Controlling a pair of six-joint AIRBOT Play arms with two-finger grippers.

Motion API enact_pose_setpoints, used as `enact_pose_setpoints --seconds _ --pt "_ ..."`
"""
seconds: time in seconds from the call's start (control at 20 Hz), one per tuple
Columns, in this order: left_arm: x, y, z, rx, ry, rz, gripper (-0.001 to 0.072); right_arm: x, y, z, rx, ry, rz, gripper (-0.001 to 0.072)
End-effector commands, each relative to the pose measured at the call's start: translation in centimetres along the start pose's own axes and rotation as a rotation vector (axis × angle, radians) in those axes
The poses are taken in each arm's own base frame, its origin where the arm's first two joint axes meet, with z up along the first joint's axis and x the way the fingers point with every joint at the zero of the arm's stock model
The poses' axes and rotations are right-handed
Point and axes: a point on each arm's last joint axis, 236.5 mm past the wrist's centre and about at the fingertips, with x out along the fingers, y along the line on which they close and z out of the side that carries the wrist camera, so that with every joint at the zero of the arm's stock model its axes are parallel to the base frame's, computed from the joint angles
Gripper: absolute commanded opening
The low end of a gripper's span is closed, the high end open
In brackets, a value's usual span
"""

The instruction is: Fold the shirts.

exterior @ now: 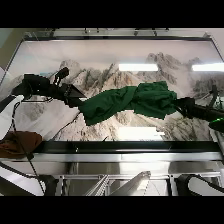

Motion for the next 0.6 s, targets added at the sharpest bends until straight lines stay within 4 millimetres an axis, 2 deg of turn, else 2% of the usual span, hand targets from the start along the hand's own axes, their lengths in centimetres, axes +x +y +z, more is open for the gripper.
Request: enact_pose_setpoints --seconds 0.0,0.1,0.25,0.5,0.55 --pt "-0.9 1.3 -3.6 -0.057 0.04 0.097 0.0715 -1.3 -4.3 -2.6 0.007 0.113 -0.162 0.0484" --pt "-1.7 2.7 -4.0 -0.065 -0.07 0.162 0.0715 -0.8 -4.9 -2.3 -0.014 0.098 -0.199 0.0484" --pt "-3.1 4.3 -5.8 -0.133 -0.178 0.177 0.0714 0.9 -5.9 -1.2 -0.009 0.048 -0.242 0.0484" --pt "-5.5 7.7 -8.5 -0.299 -0.364 0.19 0.0714 4.9 -7.3 -3.7 0.1 0.146 -0.251 0.0479" --pt "-5.9 8.3 -8.5 -0.319 -0.406 0.205 0.0714 5.2 -7.2 -3.7 0.105 0.156 -0.248 0.0447"
